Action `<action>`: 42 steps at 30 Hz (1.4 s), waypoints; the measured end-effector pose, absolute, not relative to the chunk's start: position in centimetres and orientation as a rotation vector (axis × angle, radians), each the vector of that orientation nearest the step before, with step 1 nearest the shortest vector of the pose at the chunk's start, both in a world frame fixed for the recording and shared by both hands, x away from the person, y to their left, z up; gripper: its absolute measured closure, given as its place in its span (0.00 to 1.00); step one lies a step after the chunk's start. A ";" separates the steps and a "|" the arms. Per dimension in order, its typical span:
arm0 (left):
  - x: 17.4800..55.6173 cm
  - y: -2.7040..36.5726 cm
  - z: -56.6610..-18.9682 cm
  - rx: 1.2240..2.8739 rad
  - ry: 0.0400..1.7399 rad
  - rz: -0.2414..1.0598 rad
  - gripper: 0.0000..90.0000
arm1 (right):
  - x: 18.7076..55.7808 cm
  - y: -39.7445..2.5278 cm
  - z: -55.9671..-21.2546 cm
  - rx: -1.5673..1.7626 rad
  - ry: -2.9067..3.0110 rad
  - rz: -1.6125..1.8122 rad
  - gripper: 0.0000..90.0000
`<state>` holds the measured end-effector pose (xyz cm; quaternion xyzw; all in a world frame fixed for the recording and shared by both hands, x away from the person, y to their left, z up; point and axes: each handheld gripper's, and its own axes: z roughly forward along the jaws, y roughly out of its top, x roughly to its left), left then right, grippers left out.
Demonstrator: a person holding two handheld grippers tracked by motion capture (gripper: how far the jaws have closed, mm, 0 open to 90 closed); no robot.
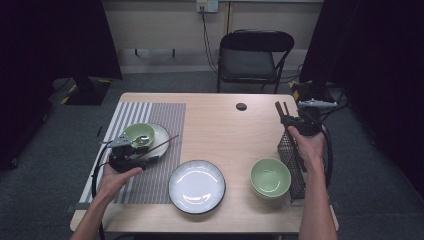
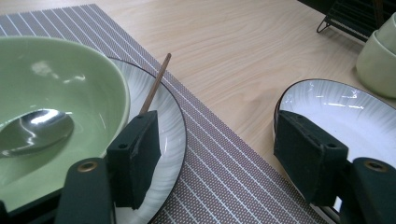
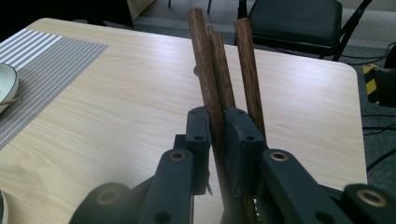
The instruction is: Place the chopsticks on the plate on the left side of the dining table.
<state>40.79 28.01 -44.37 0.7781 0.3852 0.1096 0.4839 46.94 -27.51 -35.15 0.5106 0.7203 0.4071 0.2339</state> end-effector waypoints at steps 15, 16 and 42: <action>40.8 28.2 -44.6 1.901 0.941 0.262 0.34 | 46.5 -27.9 -34.6 1.380 1.949 1.203 0.90; 40.8 28.2 -44.5 1.899 0.940 0.264 0.34 | 46.4 -27.9 -34.6 1.375 1.952 1.205 0.90; 40.7 28.0 -44.5 1.909 0.921 0.244 0.33 | 45.6 -28.8 -32.7 1.273 1.911 1.254 0.94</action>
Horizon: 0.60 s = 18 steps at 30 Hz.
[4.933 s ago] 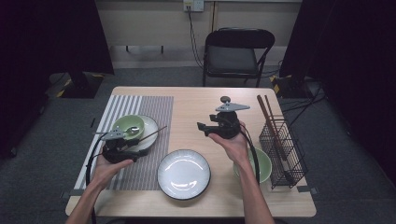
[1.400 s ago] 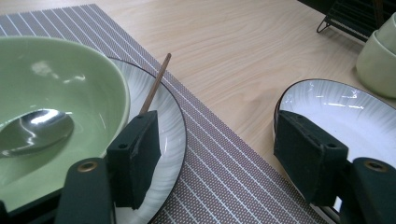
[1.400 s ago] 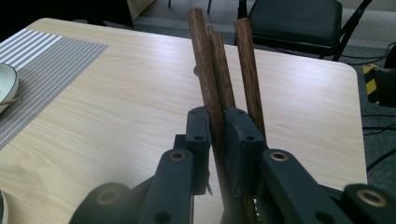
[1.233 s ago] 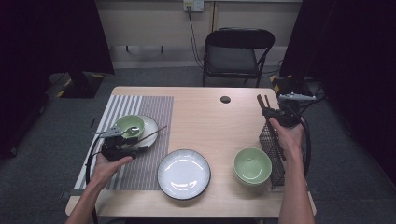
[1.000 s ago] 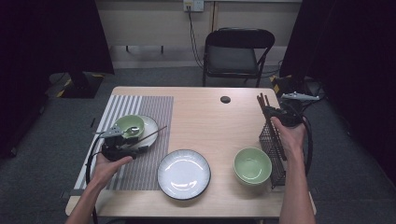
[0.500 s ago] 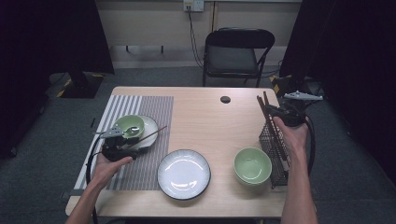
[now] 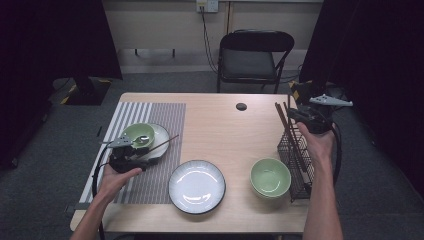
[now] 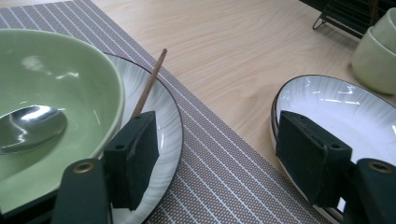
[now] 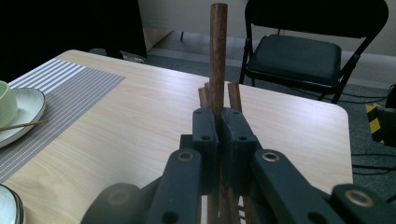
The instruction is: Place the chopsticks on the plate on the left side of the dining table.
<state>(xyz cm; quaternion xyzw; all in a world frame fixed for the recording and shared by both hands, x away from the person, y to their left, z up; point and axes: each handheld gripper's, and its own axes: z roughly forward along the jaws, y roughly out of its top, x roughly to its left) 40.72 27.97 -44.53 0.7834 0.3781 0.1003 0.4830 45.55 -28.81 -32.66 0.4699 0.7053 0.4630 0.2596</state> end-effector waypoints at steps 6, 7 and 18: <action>40.8 27.9 -44.5 1.902 0.921 0.245 0.33 | 45.5 -28.8 -31.4 1.243 1.886 1.287 0.94; 40.8 27.9 -44.5 1.902 0.921 0.245 0.33 | 45.5 -28.8 -31.4 1.243 1.886 1.287 0.94; 40.9 27.9 -44.5 1.902 0.914 0.243 0.33 | 45.9 -28.4 -29.2 1.182 1.886 1.329 0.95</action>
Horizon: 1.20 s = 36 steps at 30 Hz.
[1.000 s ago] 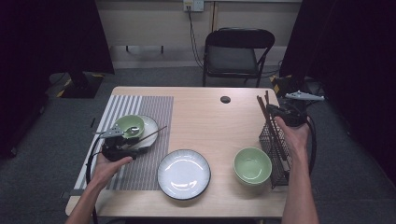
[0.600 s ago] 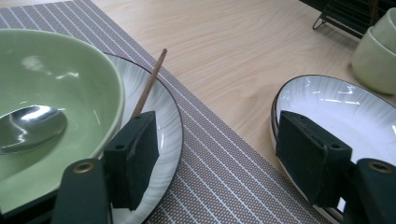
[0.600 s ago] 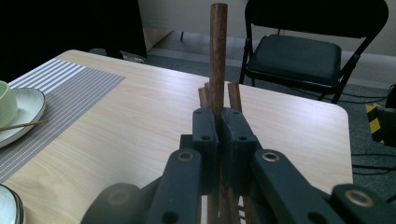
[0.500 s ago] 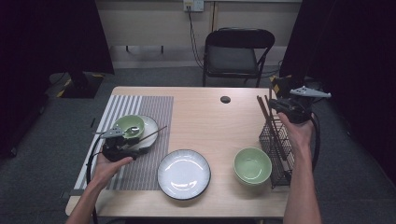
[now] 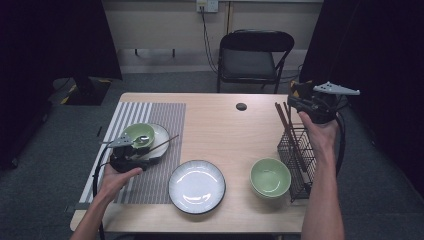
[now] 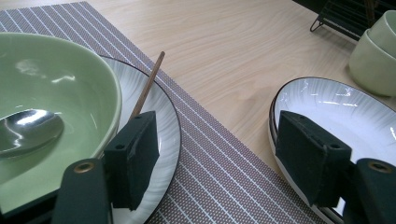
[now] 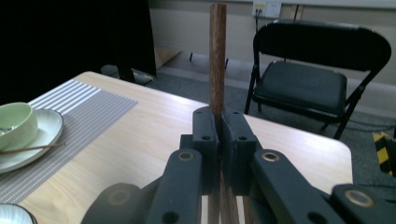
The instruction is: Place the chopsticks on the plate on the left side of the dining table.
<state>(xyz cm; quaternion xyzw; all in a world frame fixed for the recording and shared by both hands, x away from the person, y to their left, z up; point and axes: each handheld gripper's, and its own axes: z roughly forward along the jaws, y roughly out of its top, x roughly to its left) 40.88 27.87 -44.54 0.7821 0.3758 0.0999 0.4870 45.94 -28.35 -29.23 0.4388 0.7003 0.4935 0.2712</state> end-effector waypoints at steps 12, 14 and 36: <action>40.8 28.0 -44.4 1.898 0.914 0.251 0.33 | 45.6 -27.4 -26.0 1.071 1.821 1.363 0.95; 40.8 28.0 -44.3 1.897 0.914 0.252 0.33 | 45.7 -27.2 -25.6 1.063 1.822 1.357 0.95; 40.6 28.3 -43.8 1.891 0.902 0.271 0.34 | 46.3 -25.1 -24.8 1.036 1.864 1.442 0.95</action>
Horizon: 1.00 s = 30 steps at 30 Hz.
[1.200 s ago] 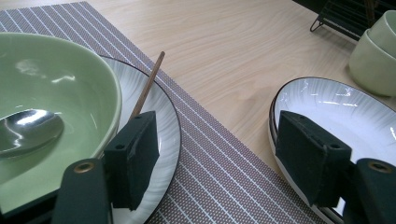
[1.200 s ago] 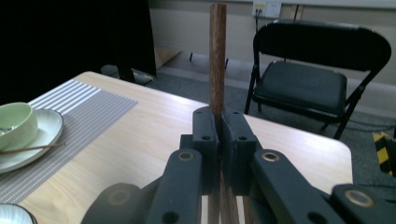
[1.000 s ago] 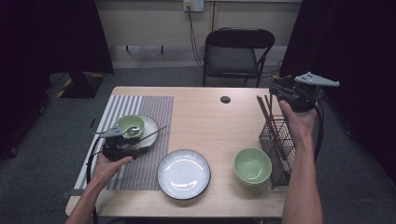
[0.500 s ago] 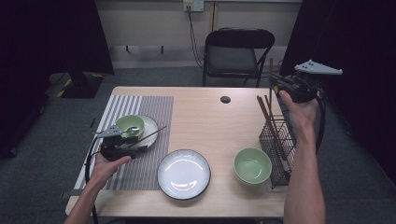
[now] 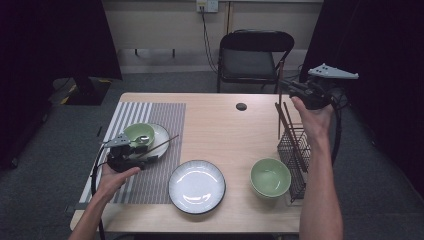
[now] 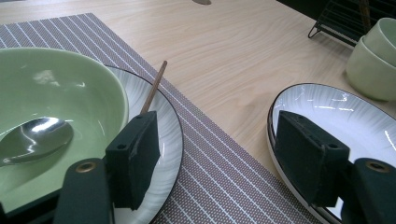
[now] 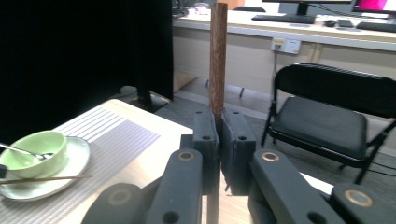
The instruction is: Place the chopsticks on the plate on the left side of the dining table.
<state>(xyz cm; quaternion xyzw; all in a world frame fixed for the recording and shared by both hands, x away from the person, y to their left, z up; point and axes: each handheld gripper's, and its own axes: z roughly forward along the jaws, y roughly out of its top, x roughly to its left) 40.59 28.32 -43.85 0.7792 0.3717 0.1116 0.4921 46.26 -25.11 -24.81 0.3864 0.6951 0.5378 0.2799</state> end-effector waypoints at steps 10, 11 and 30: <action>40.5 28.6 -43.5 1.868 0.889 0.264 0.36 | 46.2 -21.6 -24.9 0.972 1.903 1.525 0.95; 40.5 28.6 -43.5 1.871 0.885 0.266 0.36 | 46.2 -21.1 -24.9 0.965 1.911 1.528 0.95; 41.2 25.6 -41.8 1.880 0.791 0.237 0.35 | 45.0 -16.4 -25.9 0.921 2.013 1.591 0.95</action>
